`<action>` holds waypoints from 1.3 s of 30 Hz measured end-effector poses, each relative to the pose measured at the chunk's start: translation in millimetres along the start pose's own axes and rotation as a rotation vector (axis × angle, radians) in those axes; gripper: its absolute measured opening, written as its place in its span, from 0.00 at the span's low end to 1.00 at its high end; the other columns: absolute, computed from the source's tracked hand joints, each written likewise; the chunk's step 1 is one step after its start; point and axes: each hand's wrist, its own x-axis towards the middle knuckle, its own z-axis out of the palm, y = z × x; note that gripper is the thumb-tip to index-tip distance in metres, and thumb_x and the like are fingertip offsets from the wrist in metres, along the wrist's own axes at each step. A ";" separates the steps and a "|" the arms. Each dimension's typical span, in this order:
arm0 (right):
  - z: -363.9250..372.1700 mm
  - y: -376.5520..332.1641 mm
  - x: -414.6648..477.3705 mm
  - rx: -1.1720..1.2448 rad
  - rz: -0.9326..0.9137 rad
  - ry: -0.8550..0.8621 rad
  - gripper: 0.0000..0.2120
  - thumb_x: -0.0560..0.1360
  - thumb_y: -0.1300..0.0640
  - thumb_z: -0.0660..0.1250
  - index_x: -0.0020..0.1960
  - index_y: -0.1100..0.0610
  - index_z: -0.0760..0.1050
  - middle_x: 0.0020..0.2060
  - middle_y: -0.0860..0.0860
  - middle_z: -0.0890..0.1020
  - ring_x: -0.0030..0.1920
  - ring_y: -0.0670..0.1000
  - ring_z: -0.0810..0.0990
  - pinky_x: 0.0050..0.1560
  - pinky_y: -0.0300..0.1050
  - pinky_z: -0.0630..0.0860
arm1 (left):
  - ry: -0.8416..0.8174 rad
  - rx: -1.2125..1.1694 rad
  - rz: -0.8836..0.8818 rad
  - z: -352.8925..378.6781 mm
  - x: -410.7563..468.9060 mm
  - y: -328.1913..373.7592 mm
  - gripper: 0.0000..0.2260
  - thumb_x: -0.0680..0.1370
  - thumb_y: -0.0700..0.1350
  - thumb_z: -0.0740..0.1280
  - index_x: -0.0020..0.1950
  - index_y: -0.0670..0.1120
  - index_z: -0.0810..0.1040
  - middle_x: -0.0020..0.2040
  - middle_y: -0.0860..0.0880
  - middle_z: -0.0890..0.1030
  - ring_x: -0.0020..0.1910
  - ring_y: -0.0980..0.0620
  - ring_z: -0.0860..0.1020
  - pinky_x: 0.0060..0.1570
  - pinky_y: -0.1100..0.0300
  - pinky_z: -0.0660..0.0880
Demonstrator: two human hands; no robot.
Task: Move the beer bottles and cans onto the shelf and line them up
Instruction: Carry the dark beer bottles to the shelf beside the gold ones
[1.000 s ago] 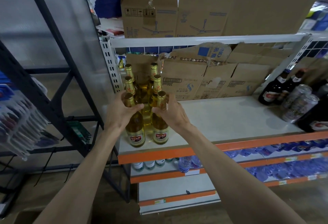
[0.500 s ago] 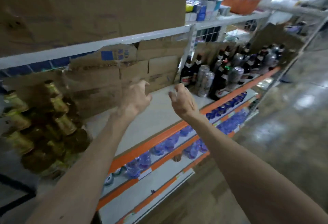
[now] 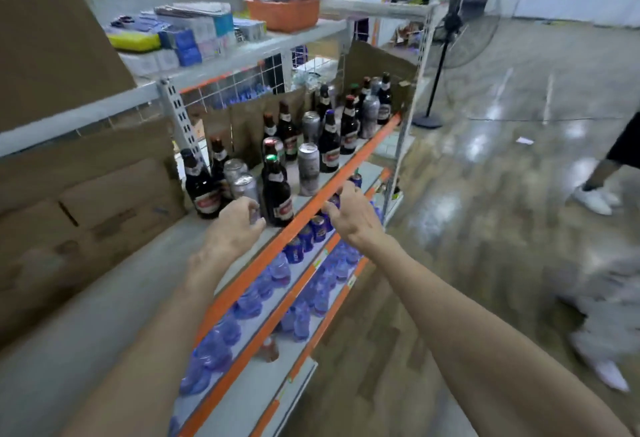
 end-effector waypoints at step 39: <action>118.7 -21.1 309.1 0.236 -0.472 -0.452 0.11 0.74 0.52 0.68 0.51 0.58 0.74 0.45 0.56 0.83 0.47 0.59 0.80 0.44 0.51 0.75 | 0.416 -0.332 -0.432 98.5 182.3 36.0 0.11 0.71 0.44 0.76 0.52 0.50 0.82 0.41 0.56 0.82 0.42 0.58 0.79 0.37 0.75 0.68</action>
